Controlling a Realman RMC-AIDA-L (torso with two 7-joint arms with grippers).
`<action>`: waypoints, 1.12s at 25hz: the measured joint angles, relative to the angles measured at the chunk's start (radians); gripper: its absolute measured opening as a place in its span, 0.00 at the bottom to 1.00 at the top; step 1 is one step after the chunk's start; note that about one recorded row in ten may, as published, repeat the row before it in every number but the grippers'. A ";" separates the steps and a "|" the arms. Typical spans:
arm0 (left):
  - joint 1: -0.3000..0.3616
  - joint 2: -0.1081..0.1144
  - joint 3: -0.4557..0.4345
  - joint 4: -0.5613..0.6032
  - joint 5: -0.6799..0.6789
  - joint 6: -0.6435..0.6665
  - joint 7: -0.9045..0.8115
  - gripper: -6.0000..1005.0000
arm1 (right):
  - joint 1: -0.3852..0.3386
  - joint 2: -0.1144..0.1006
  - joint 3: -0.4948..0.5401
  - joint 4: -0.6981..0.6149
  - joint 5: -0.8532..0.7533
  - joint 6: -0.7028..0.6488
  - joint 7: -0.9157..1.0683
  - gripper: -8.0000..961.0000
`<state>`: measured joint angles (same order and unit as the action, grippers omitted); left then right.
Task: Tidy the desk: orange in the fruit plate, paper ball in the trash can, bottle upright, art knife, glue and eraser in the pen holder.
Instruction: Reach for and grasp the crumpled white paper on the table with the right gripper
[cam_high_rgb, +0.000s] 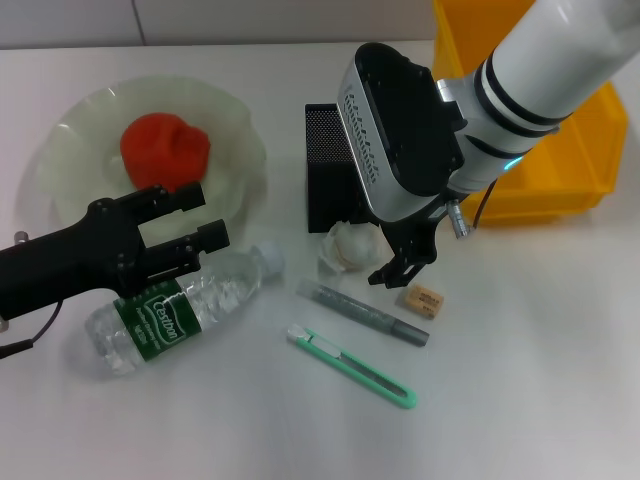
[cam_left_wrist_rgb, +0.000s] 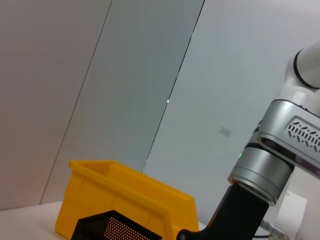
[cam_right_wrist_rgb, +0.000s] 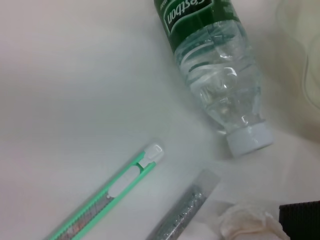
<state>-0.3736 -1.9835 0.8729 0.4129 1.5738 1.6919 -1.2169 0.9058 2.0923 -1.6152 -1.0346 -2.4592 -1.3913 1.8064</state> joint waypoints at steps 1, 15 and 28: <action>-0.001 0.000 -0.001 0.000 0.000 0.000 -0.001 0.71 | 0.000 0.000 -0.003 0.000 -0.001 0.004 0.000 0.77; -0.002 0.000 -0.011 0.000 0.000 0.002 -0.001 0.71 | -0.009 0.000 -0.046 0.010 -0.002 0.030 -0.002 0.77; -0.008 0.000 -0.014 0.000 0.000 -0.003 -0.001 0.71 | -0.020 -0.005 0.071 -0.082 0.070 -0.170 -0.005 0.77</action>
<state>-0.3814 -1.9834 0.8589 0.4126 1.5739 1.6893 -1.2180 0.8855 2.0874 -1.5439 -1.1170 -2.3890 -1.5617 1.8009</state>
